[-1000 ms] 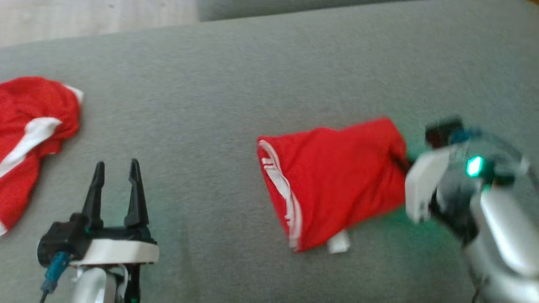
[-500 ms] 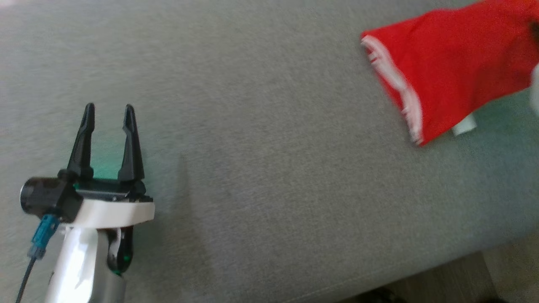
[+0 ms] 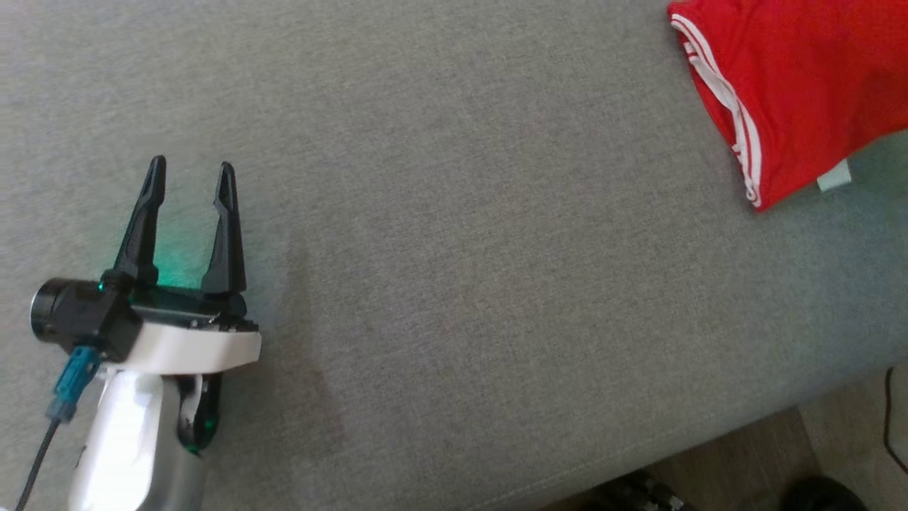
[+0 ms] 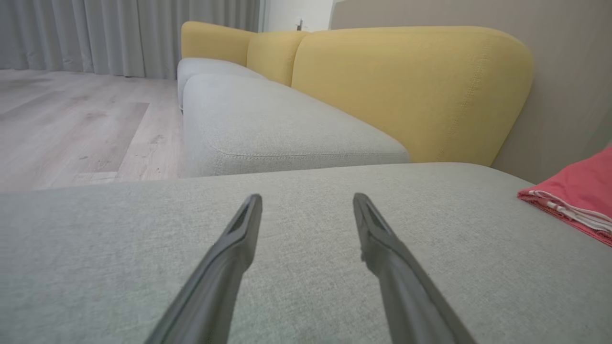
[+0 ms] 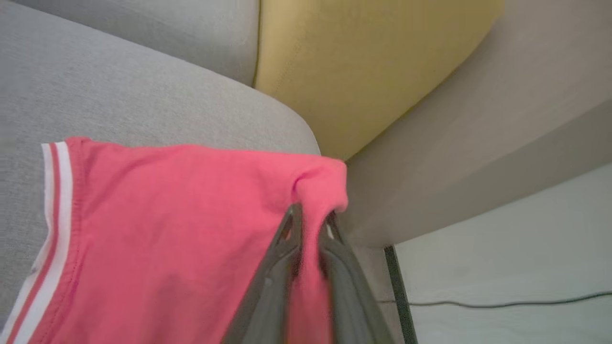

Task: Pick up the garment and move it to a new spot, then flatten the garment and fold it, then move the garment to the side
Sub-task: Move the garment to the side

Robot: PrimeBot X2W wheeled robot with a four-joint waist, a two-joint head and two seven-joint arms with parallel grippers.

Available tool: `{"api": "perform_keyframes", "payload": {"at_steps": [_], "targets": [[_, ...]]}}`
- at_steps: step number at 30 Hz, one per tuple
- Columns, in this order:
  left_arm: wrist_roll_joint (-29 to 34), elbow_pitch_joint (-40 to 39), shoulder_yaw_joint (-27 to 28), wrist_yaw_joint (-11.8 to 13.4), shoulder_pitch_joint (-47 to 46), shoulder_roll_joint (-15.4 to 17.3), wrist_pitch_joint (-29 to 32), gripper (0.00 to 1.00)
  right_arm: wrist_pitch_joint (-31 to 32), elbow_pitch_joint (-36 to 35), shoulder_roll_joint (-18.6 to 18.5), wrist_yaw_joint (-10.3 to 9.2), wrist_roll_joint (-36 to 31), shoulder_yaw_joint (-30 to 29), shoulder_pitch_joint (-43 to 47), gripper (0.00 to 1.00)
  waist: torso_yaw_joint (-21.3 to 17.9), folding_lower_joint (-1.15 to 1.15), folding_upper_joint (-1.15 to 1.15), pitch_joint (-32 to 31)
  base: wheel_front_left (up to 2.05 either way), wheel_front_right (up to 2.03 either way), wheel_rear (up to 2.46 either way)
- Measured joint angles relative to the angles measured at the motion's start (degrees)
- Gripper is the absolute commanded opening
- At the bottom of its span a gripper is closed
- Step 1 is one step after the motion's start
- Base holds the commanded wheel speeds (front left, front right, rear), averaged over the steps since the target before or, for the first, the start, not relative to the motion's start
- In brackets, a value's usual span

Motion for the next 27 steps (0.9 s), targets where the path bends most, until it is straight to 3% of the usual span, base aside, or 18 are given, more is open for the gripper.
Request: {"api": "perform_keyframes", "payload": {"at_steps": [6,9,12,20,27], "targets": [[-0.7,2.3,-0.2,0.0,0.1,-0.6,-0.1,1.00,-5.1,-2.7,0.1,0.00,-1.6,-0.1,0.3,1.00,1.6,0.00,0.00,-2.7,0.00,0.00,0.00],[-1.2,3.8,-0.2,0.1,1.0,-1.8,-0.6,1.00,-7.2,-5.2,2.1,0.00,-0.7,-1.6,2.3,1.00,2.7,-0.01,0.00,-5.3,0.00,0.00,0.00],[-1.2,5.3,-0.3,0.1,3.4,-2.7,-0.7,1.00,-9.3,-8.0,6.2,0.00,1.2,-4.7,8.0,1.00,4.0,-0.01,0.00,-8.3,0.00,0.00,0.00],[-1.2,6.4,1.7,0.7,11.8,-3.5,-0.8,1.00,-12.6,-17.3,21.8,0.00,2.6,-9.6,30.5,1.00,7.9,-0.02,0.00,-17.1,0.00,0.00,0.00],[-1.2,6.5,3.7,1.1,17.1,-4.0,-0.8,1.00,-13.2,-19.8,27.2,0.00,2.5,-9.7,40.3,1.00,10.7,-0.02,0.00,-22.6,0.00,0.00,0.00]]}}
